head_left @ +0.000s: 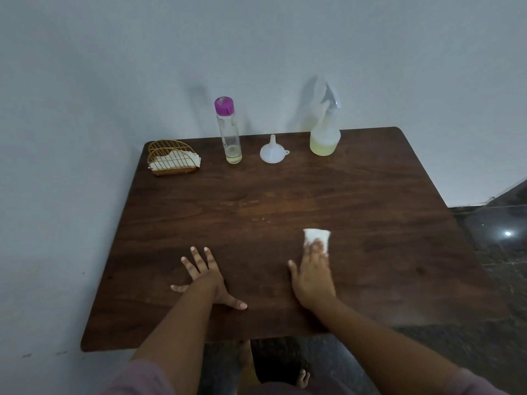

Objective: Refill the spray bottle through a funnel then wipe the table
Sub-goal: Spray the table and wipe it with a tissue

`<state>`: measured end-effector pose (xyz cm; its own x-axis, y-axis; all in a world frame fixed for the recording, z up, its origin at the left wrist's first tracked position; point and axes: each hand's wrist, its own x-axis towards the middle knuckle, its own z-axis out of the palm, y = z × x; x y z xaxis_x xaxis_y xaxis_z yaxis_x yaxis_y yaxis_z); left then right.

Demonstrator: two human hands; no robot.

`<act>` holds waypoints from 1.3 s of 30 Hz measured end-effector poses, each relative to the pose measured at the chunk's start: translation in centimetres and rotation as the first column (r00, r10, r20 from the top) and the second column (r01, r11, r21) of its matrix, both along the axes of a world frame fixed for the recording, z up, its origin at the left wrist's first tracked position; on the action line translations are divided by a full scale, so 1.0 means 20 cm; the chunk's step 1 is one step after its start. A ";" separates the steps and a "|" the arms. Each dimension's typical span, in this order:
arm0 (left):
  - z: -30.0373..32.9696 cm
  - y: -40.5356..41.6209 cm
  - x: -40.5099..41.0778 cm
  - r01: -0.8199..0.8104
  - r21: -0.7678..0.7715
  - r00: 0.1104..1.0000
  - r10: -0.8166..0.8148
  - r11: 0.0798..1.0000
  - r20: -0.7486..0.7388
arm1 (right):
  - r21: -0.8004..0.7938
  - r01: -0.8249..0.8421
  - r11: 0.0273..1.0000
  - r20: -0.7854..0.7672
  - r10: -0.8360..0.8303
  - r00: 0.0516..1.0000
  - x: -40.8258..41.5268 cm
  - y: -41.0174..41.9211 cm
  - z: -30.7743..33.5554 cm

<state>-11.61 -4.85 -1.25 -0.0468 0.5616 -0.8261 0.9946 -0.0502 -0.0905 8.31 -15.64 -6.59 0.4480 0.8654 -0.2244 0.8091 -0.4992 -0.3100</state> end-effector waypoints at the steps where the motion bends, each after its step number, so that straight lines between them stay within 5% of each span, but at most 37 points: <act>1: 0.00 0.00 0.00 -0.005 0.000 1.000 0.005 1.000 -0.006 | -0.010 -0.122 0.992 -0.031 0.122 0.992 -0.09 0.00 0.02; 4: 0.00 0.02 0.02 -0.015 -0.010 0.999 0.014 1.000 -0.036 | -0.026 -0.483 0.875 -0.094 0.479 0.873 -0.30 0.03 0.06; 6: 0.01 0.03 0.04 -0.034 -0.021 0.997 0.033 0.999 -0.067 | -0.044 -0.711 0.701 -0.028 0.711 0.703 -0.33 0.07 0.07; 8: 0.01 0.03 0.06 -0.046 -0.025 0.994 0.043 0.999 -0.096 | -0.098 -0.781 0.617 0.000 0.784 0.620 -0.26 0.14 0.08; 14: -0.01 0.06 0.07 -0.081 -0.035 0.990 0.076 0.996 -0.115 | -0.142 -0.276 0.951 0.153 0.296 0.943 0.22 0.29 0.19; 18: -0.01 0.08 0.08 -0.099 -0.038 0.991 0.095 0.994 -0.096 | -0.217 0.034 0.976 0.197 0.010 0.980 0.48 0.27 0.28; 23: -0.01 0.09 0.09 -0.124 -0.041 0.988 0.119 0.991 -0.095 | 0.071 0.415 0.907 -0.076 -0.410 0.909 0.52 0.14 0.17; 28: -0.02 0.11 0.10 -0.128 -0.033 0.986 0.124 0.991 -0.115 | 0.110 0.043 0.993 -0.228 -0.017 0.974 0.08 0.08 0.11; 32: -0.01 0.10 0.11 -0.130 -0.025 0.987 0.127 0.991 -0.104 | 0.012 -0.443 0.896 -0.322 0.423 0.847 -0.27 0.07 0.11; 34: 0.00 0.10 0.10 -0.118 -0.026 0.988 0.115 0.993 -0.101 | 0.065 -0.548 0.834 -0.357 0.532 0.768 -0.23 0.10 0.11; 36: 0.00 0.10 0.10 -0.106 -0.027 0.989 0.103 0.994 -0.104 | 0.201 -0.423 0.884 -0.331 0.468 0.820 -0.08 0.13 0.11; 39: 0.00 0.10 0.10 -0.105 -0.036 0.990 0.101 0.994 -0.100 | 0.376 0.152 0.914 -0.340 -0.016 0.940 0.24 0.15 0.17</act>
<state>-9.70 -2.81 -1.30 -0.1841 0.5153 -0.8370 0.9812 0.0459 -0.1876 13.02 -12.56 -3.22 0.4843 0.8747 -0.0206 0.5909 -0.3443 -0.7295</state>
